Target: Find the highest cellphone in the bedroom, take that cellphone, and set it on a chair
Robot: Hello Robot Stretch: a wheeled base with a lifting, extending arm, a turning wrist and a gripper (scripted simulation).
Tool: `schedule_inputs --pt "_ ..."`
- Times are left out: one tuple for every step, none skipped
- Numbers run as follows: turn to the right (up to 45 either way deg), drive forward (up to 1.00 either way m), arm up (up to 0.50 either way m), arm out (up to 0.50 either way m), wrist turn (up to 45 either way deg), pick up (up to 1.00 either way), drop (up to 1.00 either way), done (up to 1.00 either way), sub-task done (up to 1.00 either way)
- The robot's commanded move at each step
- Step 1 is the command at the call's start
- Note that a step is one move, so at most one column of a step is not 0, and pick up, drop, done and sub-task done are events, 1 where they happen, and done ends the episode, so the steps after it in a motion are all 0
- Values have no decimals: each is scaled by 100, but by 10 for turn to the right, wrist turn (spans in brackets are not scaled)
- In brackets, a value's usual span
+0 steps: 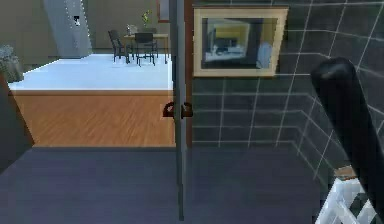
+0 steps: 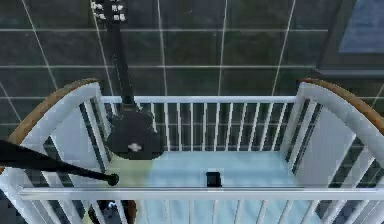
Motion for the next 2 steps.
schedule_inputs --pt "450 0 0 0 0 0 0 0 0" --pt "450 0 0 0 0 0 0 0 0"
